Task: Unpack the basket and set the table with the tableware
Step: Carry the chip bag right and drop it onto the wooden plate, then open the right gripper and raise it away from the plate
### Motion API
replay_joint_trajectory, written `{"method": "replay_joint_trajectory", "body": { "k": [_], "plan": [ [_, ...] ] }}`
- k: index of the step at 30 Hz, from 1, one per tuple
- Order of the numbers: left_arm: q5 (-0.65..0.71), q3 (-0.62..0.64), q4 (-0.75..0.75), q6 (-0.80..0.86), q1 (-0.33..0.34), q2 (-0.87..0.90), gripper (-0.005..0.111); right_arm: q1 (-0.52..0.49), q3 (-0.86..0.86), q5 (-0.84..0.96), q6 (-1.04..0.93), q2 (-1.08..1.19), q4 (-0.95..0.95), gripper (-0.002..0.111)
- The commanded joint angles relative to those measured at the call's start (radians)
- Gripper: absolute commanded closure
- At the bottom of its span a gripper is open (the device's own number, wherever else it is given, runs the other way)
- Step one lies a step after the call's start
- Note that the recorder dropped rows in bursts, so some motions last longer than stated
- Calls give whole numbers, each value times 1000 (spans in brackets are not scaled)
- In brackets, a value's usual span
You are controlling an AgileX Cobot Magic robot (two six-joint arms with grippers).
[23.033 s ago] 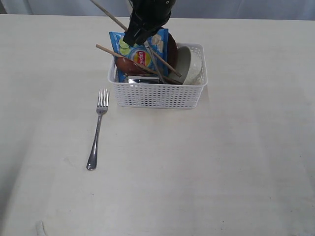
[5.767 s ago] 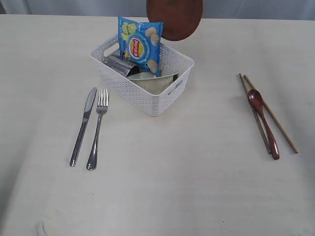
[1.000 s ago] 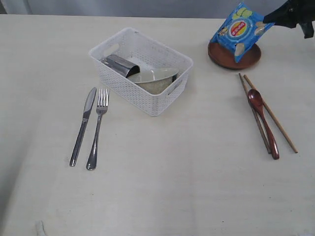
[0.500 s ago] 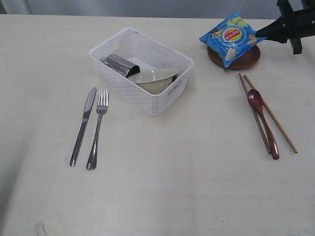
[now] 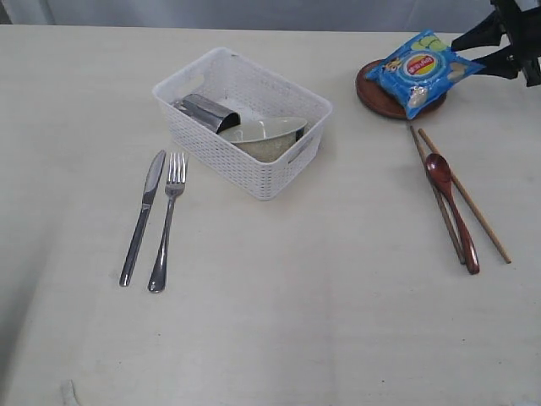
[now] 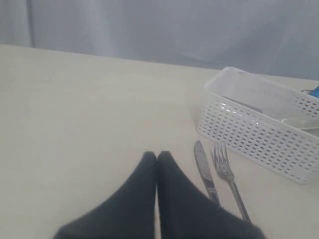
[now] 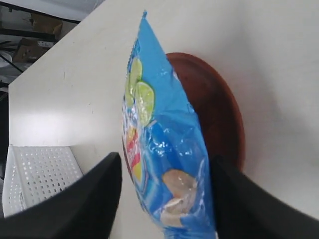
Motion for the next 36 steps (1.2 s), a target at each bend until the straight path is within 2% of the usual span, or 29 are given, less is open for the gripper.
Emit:
{"method": "replay_joint_trajectory", "body": {
  "k": [1,6,15,21,23,29,32,36],
  "plan": [
    [-11,3,-3,1,1,-4,107,54,0,6,5,-11,-9,59],
    [-11,3,-3,1,1,-4,107,95,0,6,5,-11,-22,59],
    [-11,3,-3,1,1,-4,107,-32,0,6,8,-73,-44,59],
    [-11,3,-3,1,1,-4,107,-53,0,6,20,-73,-59,60],
    [-11,3,-3,1,1,-4,107,-53,0,6,22,-73,-86,67],
    [-11,3,-3,1,1,-4,107,-53,0,-32,102,-63,-236,109],
    [-11,3,-3,1,1,-4,107,-42,0,-85,113,-62,-246,109],
    [-11,3,-5,1,1,-4,107,24,0,-202,143,-62,-359,109]
  ]
}}
